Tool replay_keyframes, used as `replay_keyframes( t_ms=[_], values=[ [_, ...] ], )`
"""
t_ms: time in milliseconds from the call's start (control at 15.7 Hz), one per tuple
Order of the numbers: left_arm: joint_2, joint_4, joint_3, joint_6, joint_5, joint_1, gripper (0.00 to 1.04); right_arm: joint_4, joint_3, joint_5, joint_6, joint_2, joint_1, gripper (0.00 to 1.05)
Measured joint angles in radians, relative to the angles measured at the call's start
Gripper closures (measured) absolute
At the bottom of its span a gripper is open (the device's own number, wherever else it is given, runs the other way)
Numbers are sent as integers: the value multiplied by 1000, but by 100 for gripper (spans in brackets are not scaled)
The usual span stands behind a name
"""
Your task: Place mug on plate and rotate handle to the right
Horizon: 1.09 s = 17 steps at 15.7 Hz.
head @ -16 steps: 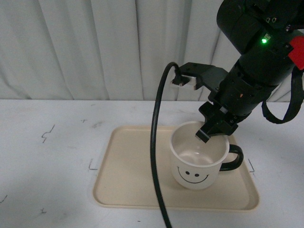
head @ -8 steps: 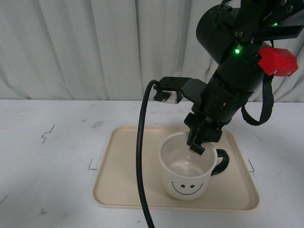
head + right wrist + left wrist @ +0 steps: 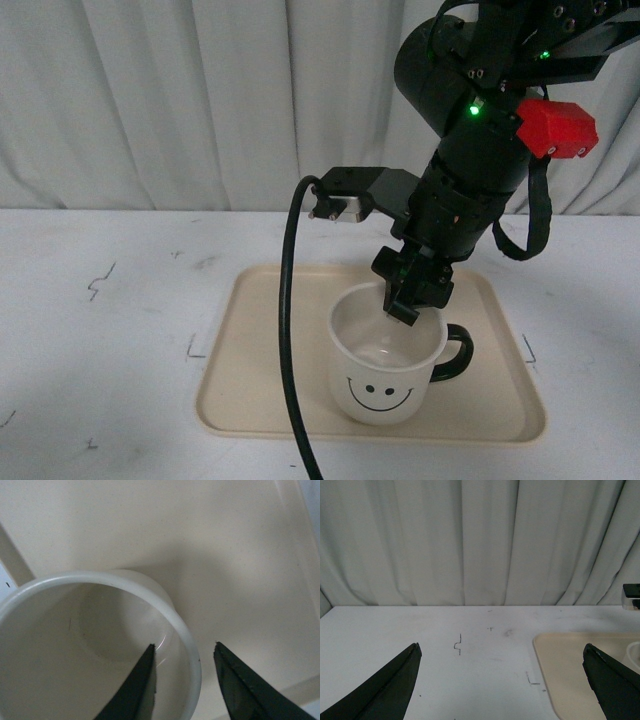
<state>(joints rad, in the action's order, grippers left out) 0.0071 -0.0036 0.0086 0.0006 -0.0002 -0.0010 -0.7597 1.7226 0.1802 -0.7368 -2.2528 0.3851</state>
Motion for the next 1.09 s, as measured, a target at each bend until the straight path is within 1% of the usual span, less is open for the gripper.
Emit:
replay_keyframes(
  t_ms=[64, 128, 191, 255, 319, 383, 447, 511, 574, 638, 702, 766, 894, 957, 1085],
  values=[
    [0, 0, 0, 0, 0, 0, 7, -16, 14, 15, -11, 0, 0, 62],
    [0, 0, 0, 0, 0, 0, 7, -29, 32, 50, -21, 6, -7, 51],
    [0, 0, 0, 0, 0, 0, 7, -14, 36, 97, -23, 28, -7, 40],
    [0, 0, 0, 0, 0, 0, 7, 23, 36, 187, -7, 66, -13, 29],
    [0, 0, 0, 0, 0, 0, 7, 129, 8, 307, 53, 139, -18, 18],
    [0, 0, 0, 0, 0, 0, 7, 241, -33, 369, 146, 229, -16, 9],
    [0, 0, 0, 0, 2, 0, 7, 649, -214, 93, 268, 362, 9, 19],
    [0, 0, 0, 0, 0, 0, 7, 958, -412, -131, 425, 480, 10, 30],
    [0, 0, 0, 0, 0, 0, 7, 1238, -627, -344, 562, 564, -16, 43],
    [0, 0, 0, 0, 0, 0, 7, 1416, -791, -452, 628, 601, -66, 54],
    [0, 0, 0, 0, 0, 0, 7, 1539, -934, -468, 671, 626, -113, 65],
    [0, 0, 0, 0, 0, 0, 7, 1633, -1070, -459, 698, 682, -145, 78],
    [0, 0, 0, 0, 0, 0, 7, 1715, -1210, -392, 715, 830, -160, 101],
    [0, 0, 0, 0, 0, 0, 7, 1723, -1277, -369, 719, 884, -184, 103],
    [0, 0, 0, 0, 0, 0, 7, 1713, -1400, -346, 721, 946, -233, 103]
  ],
)
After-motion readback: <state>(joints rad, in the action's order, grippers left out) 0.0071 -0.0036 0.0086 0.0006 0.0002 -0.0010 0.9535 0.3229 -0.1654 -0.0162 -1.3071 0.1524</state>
